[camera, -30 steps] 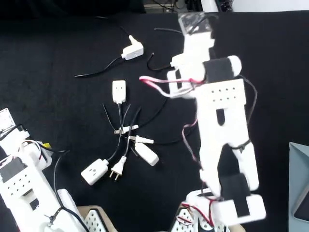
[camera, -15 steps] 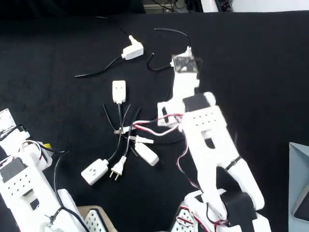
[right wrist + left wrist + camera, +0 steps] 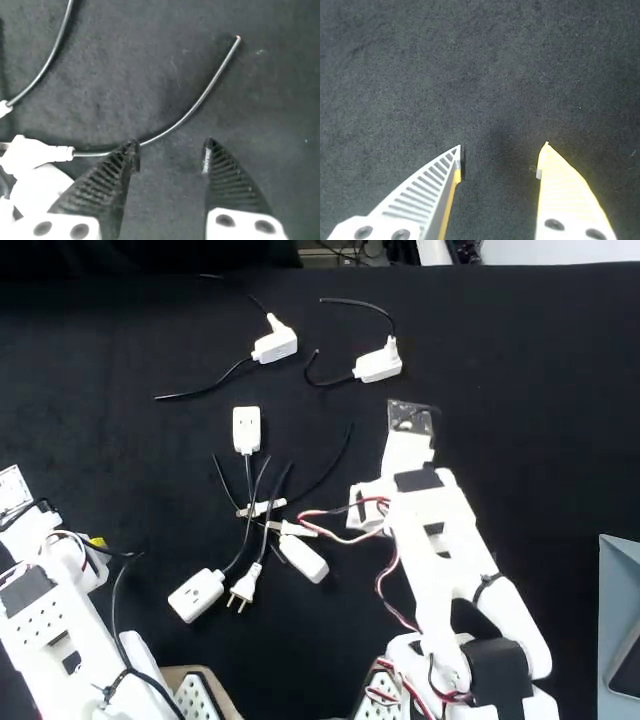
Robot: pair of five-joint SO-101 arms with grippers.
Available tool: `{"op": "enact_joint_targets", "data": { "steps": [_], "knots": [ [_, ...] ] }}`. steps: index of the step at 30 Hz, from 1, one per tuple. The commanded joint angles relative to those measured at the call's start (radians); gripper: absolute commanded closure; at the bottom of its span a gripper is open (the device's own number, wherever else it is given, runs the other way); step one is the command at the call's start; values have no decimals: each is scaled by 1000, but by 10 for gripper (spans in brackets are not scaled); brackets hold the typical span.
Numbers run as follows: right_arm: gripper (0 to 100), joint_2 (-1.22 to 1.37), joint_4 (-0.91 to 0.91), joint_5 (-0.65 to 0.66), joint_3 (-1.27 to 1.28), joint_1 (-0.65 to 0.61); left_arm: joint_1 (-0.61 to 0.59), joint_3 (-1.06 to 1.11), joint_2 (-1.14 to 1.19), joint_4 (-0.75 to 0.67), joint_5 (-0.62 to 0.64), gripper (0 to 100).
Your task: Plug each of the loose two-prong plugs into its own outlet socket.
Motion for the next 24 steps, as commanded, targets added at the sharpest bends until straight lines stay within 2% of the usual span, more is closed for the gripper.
{"op": "enact_joint_targets", "data": {
  "steps": [1, 6, 12, 15, 19, 22, 24],
  "knots": [
    [795, -33, -123, -11, 31, 52, 2, -8, -15, -17, 2, 754],
    [795, 12, -153, -17, 35, 64, 4, 1, -15, -18, 2, 754],
    [797, 214, -161, -87, -64, 66, 4, 7, -15, -31, 2, 754],
    [848, 309, -163, -110, -114, 66, 4, 7, -15, -29, 0, 754],
    [987, 372, -160, -101, -179, 75, 4, 7, -15, -29, 0, 754],
    [985, 354, -163, -97, -186, 115, 4, 7, -15, -29, 0, 754],
    [987, 323, -167, -40, -186, 149, 4, 8, -15, -29, 0, 754]
  ]
}}
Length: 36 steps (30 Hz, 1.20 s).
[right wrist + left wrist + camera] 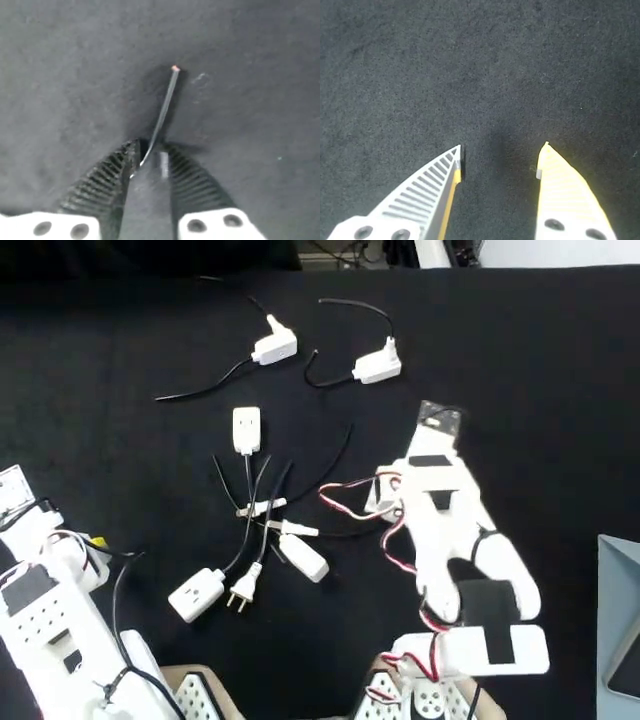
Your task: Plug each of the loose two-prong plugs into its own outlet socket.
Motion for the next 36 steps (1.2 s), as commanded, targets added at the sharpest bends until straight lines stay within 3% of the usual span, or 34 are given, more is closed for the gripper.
{"op": "enact_joint_targets", "data": {
  "steps": [1, 14, 21, 26, 31, 36],
  "knots": [
    [986, -47, -18, 89, -67, 43, 4, -1, -15, -14, 0, 754],
    [986, -137, -20, 614, -329, 172, 4, -1, -15, -14, 0, 754],
    [986, 21, -20, 836, -559, 172, 4, 8, -15, -15, 0, 754],
    [946, 163, 63, 844, -733, 157, 4, 8, -15, -15, 0, 754],
    [779, 150, 384, 732, -905, 117, 4, 8, -15, -15, 0, 754],
    [776, 107, 638, 660, -960, 89, 4, 8, -15, -15, 0, 754]
  ]
}}
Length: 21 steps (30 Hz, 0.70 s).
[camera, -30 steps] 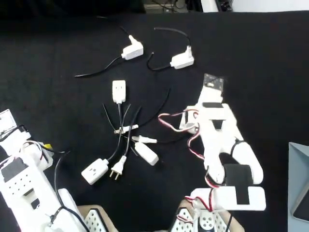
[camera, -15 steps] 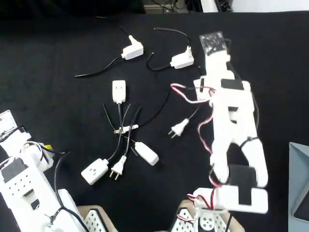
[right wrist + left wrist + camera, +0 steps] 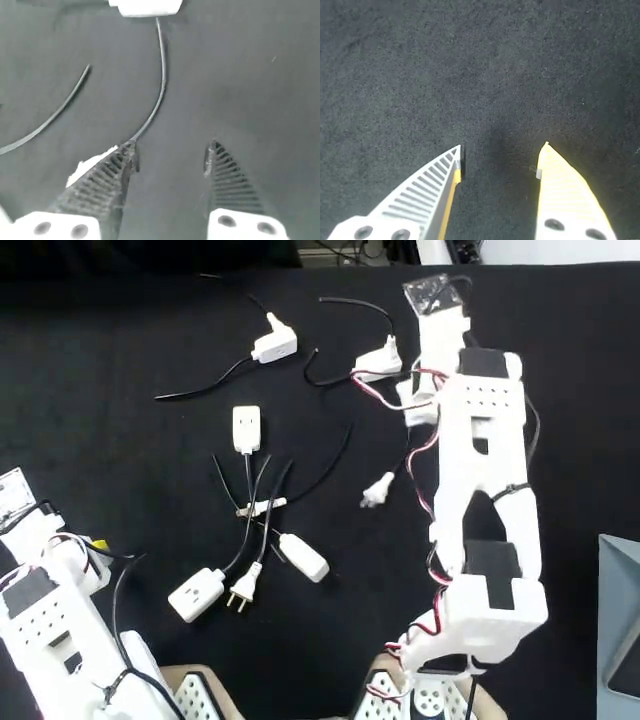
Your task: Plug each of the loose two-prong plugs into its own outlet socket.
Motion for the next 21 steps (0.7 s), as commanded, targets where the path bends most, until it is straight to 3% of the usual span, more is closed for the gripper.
{"op": "enact_joint_targets", "data": {
  "steps": [1, 9, 17, 21],
  "knots": [
    [776, -64, 215, -80, -76, -31, 2, -7, -15, -15, 0, 754],
    [776, -65, 245, -267, 122, -55, 2, -8, -15, -15, 0, 754],
    [776, -65, -54, -574, 378, -186, 2, -8, -15, -15, 0, 754],
    [776, -64, -137, -667, 426, -213, 2, -7, -15, -15, 0, 754]
  ]
}}
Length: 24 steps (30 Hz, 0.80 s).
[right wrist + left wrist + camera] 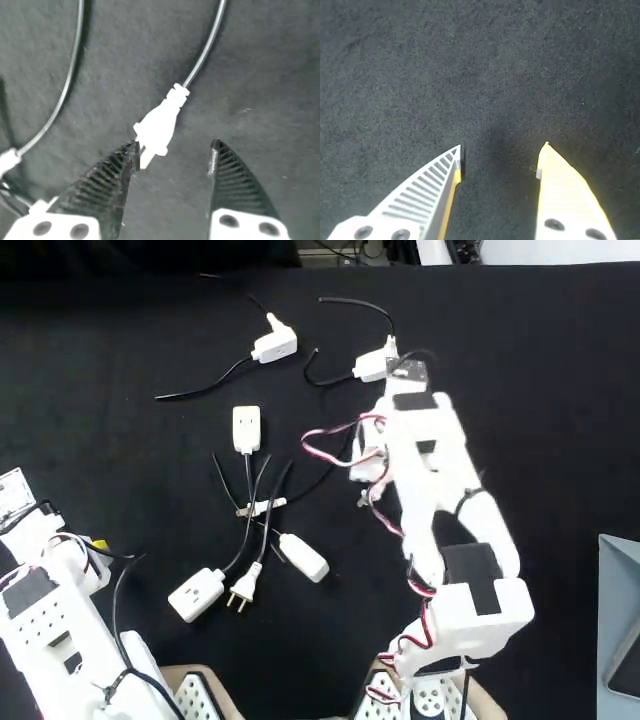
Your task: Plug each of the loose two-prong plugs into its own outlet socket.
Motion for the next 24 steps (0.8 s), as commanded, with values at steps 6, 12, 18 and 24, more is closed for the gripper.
{"op": "enact_joint_targets", "data": {
  "steps": [6, 12, 18, 24],
  "knots": [
    [777, -42, -210, -196, 111, -32, 2, -8, -15, -15, 0, 754],
    [904, -42, -327, -221, 170, -28, 2, -8, -15, -15, 0, 754],
    [953, -42, -325, -221, 173, -29, 2, -8, -15, -15, 0, 754],
    [953, -42, -322, -216, 191, -31, 2, -8, -15, -15, 0, 754]
  ]
}}
